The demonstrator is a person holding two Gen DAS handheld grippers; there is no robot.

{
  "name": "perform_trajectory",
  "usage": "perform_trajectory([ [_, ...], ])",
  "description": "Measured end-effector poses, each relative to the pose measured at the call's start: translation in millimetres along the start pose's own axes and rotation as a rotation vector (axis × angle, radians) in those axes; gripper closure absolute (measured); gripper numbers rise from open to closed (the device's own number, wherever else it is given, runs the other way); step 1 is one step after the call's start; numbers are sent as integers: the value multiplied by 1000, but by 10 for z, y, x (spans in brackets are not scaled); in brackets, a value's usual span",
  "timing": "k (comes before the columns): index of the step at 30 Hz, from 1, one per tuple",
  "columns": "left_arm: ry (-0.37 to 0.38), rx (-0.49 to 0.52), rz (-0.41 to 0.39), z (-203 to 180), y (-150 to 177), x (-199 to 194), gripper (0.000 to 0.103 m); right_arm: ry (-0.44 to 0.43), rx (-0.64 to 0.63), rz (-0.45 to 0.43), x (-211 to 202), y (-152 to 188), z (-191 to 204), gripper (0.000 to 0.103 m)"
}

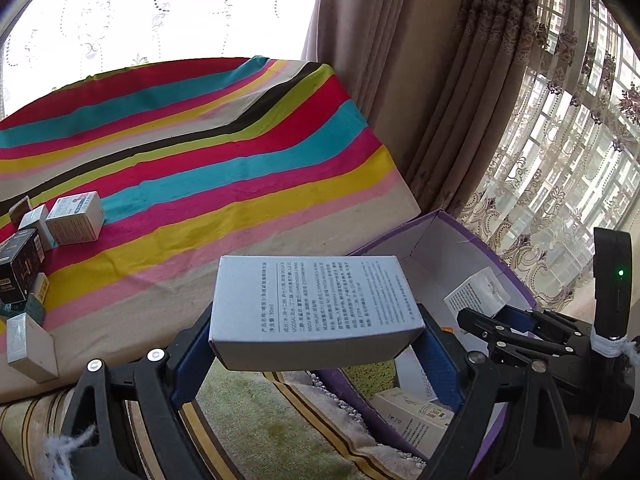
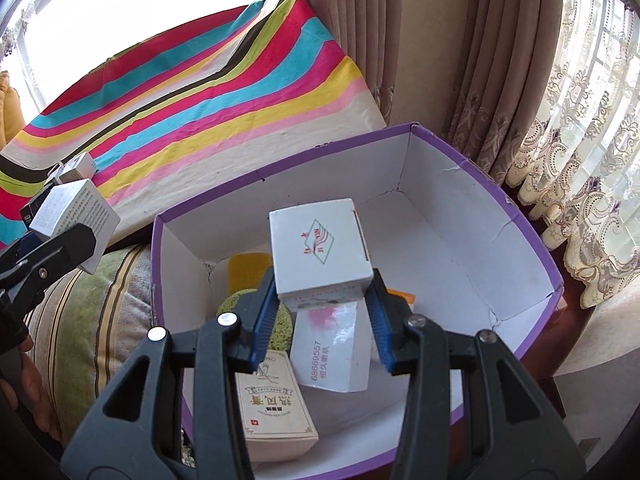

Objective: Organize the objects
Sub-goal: 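Open the right tool to drop the logo box while the left tool drops the printed box, then move both open tools back to the remaining boxes on the cloth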

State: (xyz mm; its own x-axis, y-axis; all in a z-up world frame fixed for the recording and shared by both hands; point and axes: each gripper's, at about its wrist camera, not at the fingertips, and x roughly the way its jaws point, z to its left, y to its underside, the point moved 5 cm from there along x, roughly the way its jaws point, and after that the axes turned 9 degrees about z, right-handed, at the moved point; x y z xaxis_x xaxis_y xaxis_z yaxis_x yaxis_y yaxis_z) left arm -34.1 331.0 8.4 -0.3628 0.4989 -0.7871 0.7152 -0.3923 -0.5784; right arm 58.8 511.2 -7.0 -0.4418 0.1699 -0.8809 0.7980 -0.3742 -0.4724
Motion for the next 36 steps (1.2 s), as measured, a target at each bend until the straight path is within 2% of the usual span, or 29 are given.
perform_trajectory([
  [5,72,56,10,-238,-32,55,11,30,16,-14,-46,-17,-105,56],
  [7,90,83,12,-331,-40,78,5,42,21,-19,-69,-19,-129,56],
  [10,98,94,6,-376,-48,71,2,45,33,-26,-97,-26,-157,42],
  [17,107,25,-2,-239,-70,61,2,53,22,-30,-125,-38,-119,37],
  [26,113,-1,-25,-114,-66,-39,2,60,-1,-39,-199,-42,-20,32],
  [36,98,-57,-47,219,47,-211,2,27,-33,-54,-271,-27,273,30],
])
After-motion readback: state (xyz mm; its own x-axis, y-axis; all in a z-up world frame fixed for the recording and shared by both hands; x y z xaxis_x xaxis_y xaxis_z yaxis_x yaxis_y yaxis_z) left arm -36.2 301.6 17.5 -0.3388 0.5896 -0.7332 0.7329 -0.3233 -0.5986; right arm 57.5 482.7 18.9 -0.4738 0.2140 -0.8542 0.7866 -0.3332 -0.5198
